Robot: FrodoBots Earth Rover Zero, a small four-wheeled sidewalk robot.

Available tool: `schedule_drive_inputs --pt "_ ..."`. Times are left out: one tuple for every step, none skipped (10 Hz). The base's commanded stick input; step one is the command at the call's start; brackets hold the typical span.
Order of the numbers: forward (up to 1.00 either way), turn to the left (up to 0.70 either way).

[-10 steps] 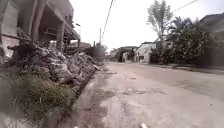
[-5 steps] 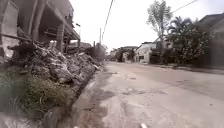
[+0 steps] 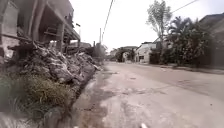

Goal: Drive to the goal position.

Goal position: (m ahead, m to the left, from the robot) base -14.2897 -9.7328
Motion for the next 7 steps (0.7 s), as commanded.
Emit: schedule_drive_inputs --pt "0.05 0.00" --pt "0.04 0.00" --pt "0.05 0.00" --pt "0.05 0.00" --pt "0.05 0.00" --pt "0.04 0.00" --pt "0.05 0.00"
